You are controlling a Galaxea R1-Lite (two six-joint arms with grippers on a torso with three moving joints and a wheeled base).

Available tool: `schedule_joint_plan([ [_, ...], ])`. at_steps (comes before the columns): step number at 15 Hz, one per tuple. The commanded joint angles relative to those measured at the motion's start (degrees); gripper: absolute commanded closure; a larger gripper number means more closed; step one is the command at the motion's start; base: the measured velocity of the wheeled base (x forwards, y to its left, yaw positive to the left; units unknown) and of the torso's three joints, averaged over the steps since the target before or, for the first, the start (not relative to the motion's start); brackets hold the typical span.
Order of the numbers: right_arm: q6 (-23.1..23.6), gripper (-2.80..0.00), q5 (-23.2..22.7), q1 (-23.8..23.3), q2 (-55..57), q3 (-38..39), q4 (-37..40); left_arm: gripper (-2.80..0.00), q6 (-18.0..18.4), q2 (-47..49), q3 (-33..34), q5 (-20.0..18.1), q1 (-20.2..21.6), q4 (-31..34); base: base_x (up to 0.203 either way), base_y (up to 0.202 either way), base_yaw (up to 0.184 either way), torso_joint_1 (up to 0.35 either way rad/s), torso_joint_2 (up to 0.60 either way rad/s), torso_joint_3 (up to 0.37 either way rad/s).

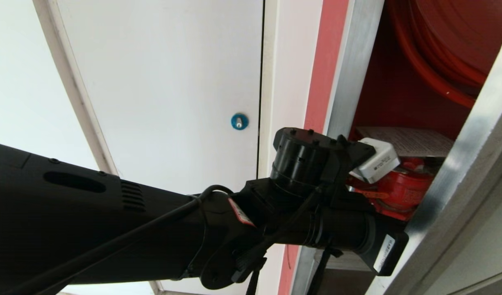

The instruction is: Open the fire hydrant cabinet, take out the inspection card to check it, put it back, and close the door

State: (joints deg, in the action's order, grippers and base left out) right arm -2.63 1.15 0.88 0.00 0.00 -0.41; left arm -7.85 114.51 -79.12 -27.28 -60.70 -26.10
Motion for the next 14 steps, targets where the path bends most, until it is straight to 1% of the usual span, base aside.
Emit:
schedule_joint_plan([
  [1,-0.01,0.00,0.00,0.09,0.09,0.09,-0.03,0.00,-0.03,-0.96,0.49,-0.19,-1.22,-0.18,0.000,0.000,0.000,0.000,0.00,0.000],
  [6,-0.01,0.00,0.00,0.01,0.09,0.09,-0.03,0.00,0.11,-2.09,2.47,-0.23,-4.60,-0.18,0.000,0.000,0.000,0.000,0.00,0.000],
  [9,-0.01,0.00,0.00,0.00,0.09,0.09,-0.03,0.00,0.03,-2.01,2.55,-0.23,-6.03,-0.18,0.000,0.000,0.000,0.000,0.00,0.000],
  [10,-0.01,0.00,0.00,0.09,0.09,0.09,-0.03,0.00,0.03,-2.08,2.49,-0.23,-7.11,-0.18,0.000,0.000,0.000,0.000,0.00,0.000],
  [11,-0.01,0.00,0.00,0.07,0.09,0.09,-0.03,0.00,0.02,-2.10,2.48,-0.23,-7.17,-0.18,0.000,0.000,0.000,0.000,0.00,0.000],
  [13,-0.01,0.00,0.00,0.00,0.09,0.09,-0.03,0.00,-0.06,-1.94,2.31,-0.14,-9.68,-0.18,0.000,0.000,0.000,0.000,0.00,0.000],
  [14,-0.01,0.00,0.00,0.00,0.09,0.09,-0.03,0.00,-0.06,-1.83,2.39,-0.05,-10.14,-0.18,0.000,0.000,0.000,0.000,0.00,0.000],
])
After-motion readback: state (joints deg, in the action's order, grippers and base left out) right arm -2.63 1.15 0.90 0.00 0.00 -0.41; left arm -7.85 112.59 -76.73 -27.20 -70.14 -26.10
